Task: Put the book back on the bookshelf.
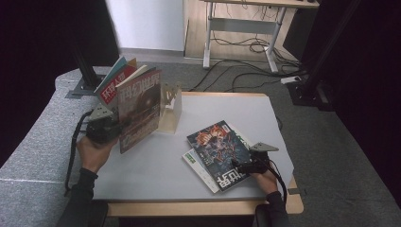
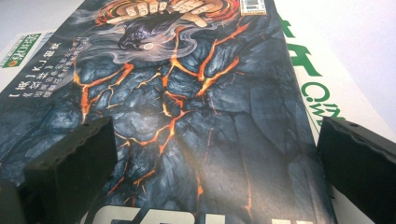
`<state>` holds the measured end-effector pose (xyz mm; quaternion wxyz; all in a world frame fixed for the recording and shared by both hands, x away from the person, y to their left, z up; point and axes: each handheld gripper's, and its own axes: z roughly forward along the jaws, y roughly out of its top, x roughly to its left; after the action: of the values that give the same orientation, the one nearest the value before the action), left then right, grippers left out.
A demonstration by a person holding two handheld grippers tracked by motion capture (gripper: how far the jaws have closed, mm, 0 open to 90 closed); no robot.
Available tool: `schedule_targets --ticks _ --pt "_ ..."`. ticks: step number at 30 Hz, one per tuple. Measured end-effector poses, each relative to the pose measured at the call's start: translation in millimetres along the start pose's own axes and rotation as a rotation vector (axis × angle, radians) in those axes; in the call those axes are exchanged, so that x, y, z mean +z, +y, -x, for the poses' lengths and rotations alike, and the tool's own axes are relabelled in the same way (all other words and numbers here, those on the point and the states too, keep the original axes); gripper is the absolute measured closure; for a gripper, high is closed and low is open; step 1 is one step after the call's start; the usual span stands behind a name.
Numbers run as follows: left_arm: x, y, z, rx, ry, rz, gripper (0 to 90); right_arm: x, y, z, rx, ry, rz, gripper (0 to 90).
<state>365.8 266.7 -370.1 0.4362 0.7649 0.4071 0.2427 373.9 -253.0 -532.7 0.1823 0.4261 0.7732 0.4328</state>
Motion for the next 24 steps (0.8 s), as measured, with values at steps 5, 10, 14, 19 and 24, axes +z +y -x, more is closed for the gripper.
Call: schedule_targets --ticks 5,10,14,19,24 --pt "3.4 -1.1 -4.7 -0.006 0.021 -0.011 84.5 0.0 0.0 0.0 0.000 0.000 0.000 0.0" --pt "8.4 -2.8 -10.5 -0.022 0.044 -0.020 84.5 0.0 0.0 0.0 0.000 0.000 0.000 0.0" --pt "13.3 -2.6 -15.1 -0.044 0.049 -0.020 84.5 0.0 0.0 0.0 0.001 0.000 0.000 0.0" --pt "22.9 -0.1 -17.0 -0.058 0.057 -0.020 84.5 0.0 0.0 0.0 0.001 0.000 0.000 0.0" --pt "35.1 3.4 -18.4 -0.059 0.064 -0.020 84.5 0.0 0.0 0.0 0.001 0.000 0.000 0.0"
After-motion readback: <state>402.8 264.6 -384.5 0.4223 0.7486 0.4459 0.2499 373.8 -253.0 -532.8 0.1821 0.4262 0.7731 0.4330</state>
